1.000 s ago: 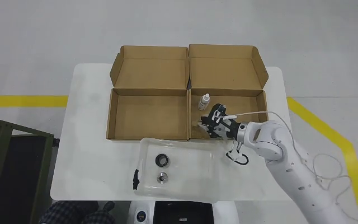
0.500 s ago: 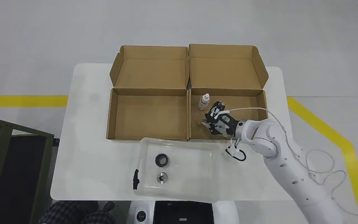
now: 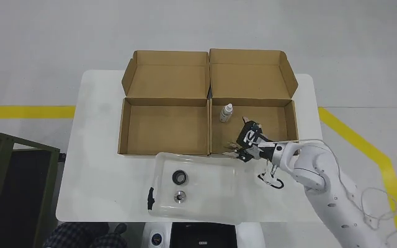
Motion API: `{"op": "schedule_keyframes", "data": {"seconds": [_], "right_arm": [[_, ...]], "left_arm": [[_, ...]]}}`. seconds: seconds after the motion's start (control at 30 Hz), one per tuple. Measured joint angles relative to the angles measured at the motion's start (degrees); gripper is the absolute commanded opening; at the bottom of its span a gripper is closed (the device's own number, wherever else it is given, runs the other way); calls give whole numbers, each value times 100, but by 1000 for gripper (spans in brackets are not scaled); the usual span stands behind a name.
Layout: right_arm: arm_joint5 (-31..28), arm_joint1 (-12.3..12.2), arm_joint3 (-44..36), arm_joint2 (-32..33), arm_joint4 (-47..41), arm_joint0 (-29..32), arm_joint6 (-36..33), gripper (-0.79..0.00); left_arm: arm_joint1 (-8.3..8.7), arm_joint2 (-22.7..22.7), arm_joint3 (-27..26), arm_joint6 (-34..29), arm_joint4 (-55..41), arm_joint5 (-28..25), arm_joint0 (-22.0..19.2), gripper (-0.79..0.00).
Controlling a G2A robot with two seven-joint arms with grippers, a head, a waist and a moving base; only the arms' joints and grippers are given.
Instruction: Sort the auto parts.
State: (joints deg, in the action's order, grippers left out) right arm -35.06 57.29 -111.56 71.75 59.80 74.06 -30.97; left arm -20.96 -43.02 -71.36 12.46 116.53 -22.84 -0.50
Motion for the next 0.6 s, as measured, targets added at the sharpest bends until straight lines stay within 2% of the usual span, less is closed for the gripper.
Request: {"op": "schedule_keyframes", "data": {"seconds": [0.17,0.33,0.47,0.6], "right_arm": [[119,-66,-899,317,442,769,347,0],[184,-70,-1268,199,1114,1263,1057,0],[223,-45,-1272,-127,1689,1361,1548,0],[260,-4,-1235,-555,2162,1307,1672,0]], "left_arm": [[0,0,0,0,0,0,0,0],[0,0,0,0,0,0,0,0],[0,0,0,0,0,0,0,0],[0,0,0,0,0,0,0,0]]}}
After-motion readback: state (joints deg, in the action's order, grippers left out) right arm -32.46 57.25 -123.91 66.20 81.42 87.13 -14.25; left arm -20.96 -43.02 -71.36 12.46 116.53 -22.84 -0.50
